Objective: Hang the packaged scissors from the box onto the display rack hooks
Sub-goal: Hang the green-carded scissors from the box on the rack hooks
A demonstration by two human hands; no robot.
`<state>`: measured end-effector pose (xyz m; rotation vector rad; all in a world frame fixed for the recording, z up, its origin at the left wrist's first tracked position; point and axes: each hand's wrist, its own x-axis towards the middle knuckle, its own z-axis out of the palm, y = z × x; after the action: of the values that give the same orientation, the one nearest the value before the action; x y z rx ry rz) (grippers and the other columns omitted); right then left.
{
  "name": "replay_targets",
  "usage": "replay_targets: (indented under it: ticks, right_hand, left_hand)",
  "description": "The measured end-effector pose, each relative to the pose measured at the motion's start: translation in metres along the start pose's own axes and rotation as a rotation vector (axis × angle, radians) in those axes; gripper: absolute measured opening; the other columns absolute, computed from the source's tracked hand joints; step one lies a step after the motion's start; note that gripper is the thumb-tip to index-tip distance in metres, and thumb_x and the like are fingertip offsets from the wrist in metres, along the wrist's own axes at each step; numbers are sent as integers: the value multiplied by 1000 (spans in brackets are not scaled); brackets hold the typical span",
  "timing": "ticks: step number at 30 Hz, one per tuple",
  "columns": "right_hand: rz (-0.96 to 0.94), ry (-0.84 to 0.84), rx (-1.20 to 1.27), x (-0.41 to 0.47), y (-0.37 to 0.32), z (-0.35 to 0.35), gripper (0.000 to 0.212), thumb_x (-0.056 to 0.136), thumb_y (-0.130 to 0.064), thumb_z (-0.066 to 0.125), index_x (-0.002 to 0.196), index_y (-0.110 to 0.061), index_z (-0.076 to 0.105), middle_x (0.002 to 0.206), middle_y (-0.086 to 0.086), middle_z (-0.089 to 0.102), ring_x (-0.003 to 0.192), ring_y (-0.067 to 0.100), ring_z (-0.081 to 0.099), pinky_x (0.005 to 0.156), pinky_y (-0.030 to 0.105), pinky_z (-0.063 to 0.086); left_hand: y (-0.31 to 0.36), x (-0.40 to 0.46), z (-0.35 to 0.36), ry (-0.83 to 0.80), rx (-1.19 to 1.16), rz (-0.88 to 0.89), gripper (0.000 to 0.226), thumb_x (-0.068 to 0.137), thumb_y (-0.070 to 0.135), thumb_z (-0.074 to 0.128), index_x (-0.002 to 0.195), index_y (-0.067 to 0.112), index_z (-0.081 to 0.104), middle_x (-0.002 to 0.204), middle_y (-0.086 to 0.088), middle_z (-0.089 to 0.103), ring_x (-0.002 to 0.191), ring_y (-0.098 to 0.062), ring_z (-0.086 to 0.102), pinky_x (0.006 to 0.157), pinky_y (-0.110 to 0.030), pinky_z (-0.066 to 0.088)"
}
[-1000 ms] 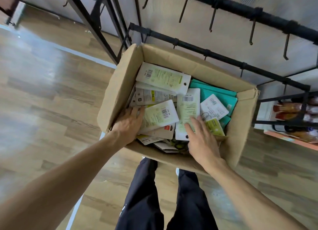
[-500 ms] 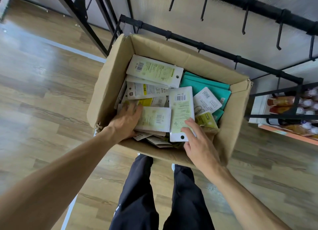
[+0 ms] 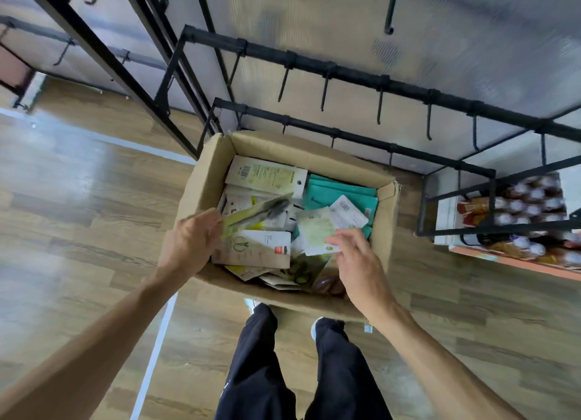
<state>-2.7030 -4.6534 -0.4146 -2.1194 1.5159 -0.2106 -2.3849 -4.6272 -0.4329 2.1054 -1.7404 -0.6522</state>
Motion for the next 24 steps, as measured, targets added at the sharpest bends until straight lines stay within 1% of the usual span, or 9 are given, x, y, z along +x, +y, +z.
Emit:
replay_targets:
  ticks: [3,6,10,11,13,15,17,19,24]
  right_hand:
    - [22,114,88,4,-8,-33,21,98,-5,56,117,-6,64,115,8,60,94,22,65,74,28,54]
    - [88,165,159,1,-14,-67,23,104,-16,46,120,-7,58,111,7,60,83,16,61,62,16,44]
    - [116,169,177,-8,-12,-90,20,104,-20,45,117,-12,58,103,1,60,80,12,58,63,15,44]
    - [121,164,187,-10,-10,-90,19,104,-19,45,116,-13,58,102,1,60,81,13,59,65,17,46]
    - [125,157,203,-13,-6,-88,19,103,-19,46,116,-13,59,103,3,60,85,15,60,68,27,51]
    - [122,145,197,-18,-4,-84,20,103,-19,47,117,-12,60,105,3,61,88,15,61,71,29,52]
    - [112,129,184,-24,-3,-77,21,103,-20,48,118,-12,61,106,2,61,89,14,62,71,21,49]
    - [103,113,184,-26,-4,-70,21,103,-20,48,118,-12,61,107,2,62,89,14,62,71,19,45]
    - [71,129,119,-27,-11,-53,15,101,-12,54,112,-8,63,102,2,61,83,5,52,65,10,36]
  left_hand:
    - [25,0,-28,99,15,40,6,95,17,63,93,16,68,75,-2,73,65,-24,69,49,-32,51]
    - [33,0,-44,64,39,10,11,99,18,55,90,16,61,67,-5,65,55,-29,61,46,-35,48]
    - [36,2,-32,-179,-39,-281,15,96,35,53,100,20,57,79,2,61,78,-28,65,61,-30,44]
    - [36,1,-25,-255,-77,-372,24,94,42,55,107,22,56,86,3,61,85,-27,65,66,-30,44]
    - [31,-6,-5,-409,-86,-403,42,87,51,57,120,27,50,104,0,62,91,-25,61,73,-31,48]
    - [29,-22,7,-523,-18,-356,52,83,45,62,129,28,45,118,-2,60,95,-25,59,75,-31,48]
    - [24,-36,17,-553,18,-320,59,84,30,70,137,22,45,126,-6,57,107,-31,60,80,-34,49]
    - [17,-43,24,-539,69,-275,61,83,20,70,139,17,45,129,-11,56,114,-35,58,87,-38,51]
    - [-2,-32,39,-498,248,-208,63,87,7,64,144,16,39,130,-14,48,115,-40,55,90,-44,49]
